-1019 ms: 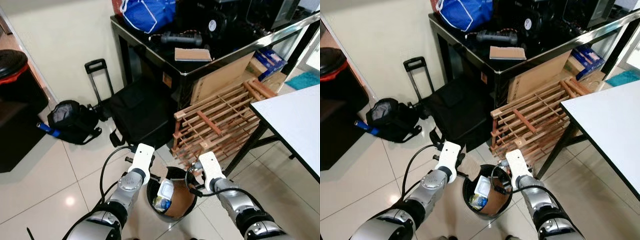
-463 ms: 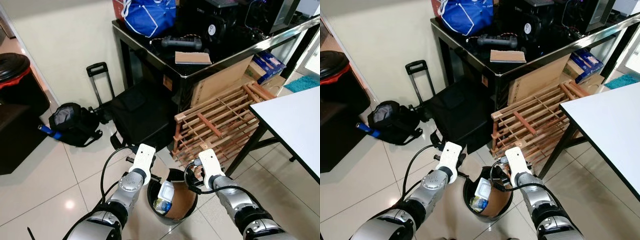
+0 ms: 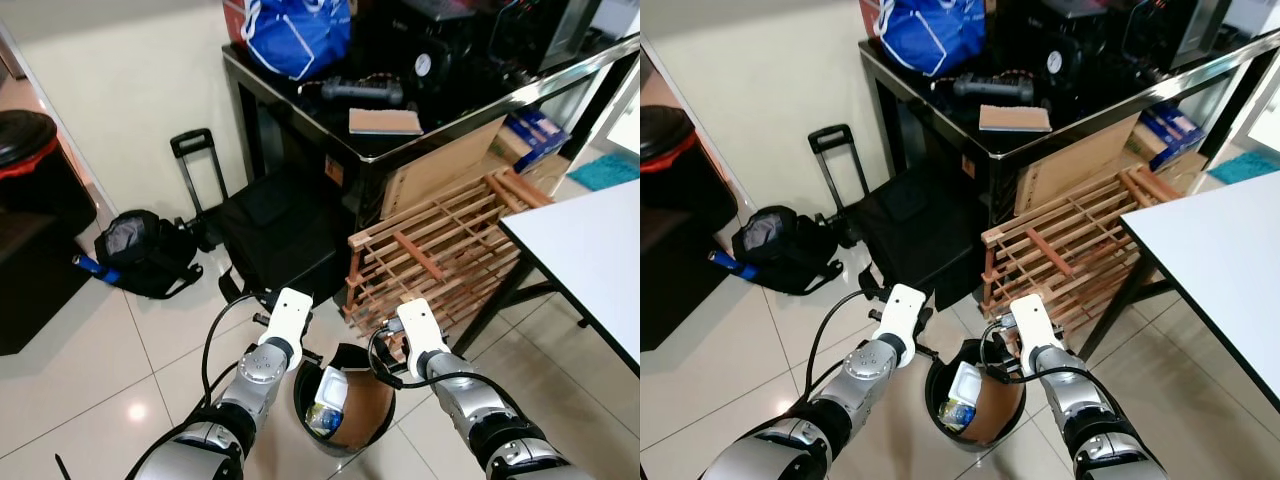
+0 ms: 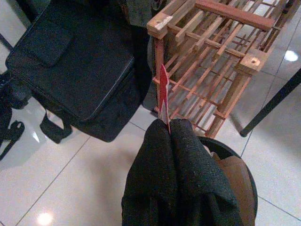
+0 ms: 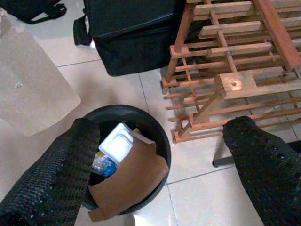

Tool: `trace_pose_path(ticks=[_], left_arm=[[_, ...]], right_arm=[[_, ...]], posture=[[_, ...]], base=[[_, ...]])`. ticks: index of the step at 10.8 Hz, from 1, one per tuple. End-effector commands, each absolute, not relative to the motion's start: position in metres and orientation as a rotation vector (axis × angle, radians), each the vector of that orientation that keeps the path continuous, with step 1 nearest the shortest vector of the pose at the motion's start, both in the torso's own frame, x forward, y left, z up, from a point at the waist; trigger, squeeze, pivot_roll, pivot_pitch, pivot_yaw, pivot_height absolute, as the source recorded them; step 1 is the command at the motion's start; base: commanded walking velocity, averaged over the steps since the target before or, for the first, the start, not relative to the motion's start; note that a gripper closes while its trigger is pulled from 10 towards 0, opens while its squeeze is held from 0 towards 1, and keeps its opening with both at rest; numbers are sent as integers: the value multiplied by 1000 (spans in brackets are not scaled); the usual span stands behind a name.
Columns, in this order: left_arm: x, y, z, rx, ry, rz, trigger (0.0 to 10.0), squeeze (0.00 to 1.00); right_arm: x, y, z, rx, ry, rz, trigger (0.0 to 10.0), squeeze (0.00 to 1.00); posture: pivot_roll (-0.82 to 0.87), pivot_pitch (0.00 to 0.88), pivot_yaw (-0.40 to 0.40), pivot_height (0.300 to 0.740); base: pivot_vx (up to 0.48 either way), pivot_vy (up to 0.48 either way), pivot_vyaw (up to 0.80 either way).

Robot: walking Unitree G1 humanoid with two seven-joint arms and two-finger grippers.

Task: Picking trash to rubbish bin

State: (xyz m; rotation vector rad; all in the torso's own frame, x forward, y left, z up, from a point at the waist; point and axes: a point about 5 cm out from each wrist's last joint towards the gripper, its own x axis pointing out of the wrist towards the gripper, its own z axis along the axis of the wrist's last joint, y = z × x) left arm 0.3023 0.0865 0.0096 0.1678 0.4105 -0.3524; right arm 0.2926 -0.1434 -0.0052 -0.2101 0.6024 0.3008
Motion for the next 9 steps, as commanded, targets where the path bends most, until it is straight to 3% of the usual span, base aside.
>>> trace_pose_path(ticks=[1,5,9], left_arm=[[303,87,10,180,411,-356,10000,0],[303,84,10,184,412,-371,10000,0],[301,82,9,198,419,-386,10000,0]], right_arm=[[291,-144,-7,-188,602,290,10000,0],[292,-143,-6,-185,600,290,10000,0],[291,-142,-7,-182,601,287,10000,0]], posture=[[-106,91,52,740],[-105,95,53,740],[-105,97,57,740]], base=[[480,0,0],[403,0,0],[0,0,0]])
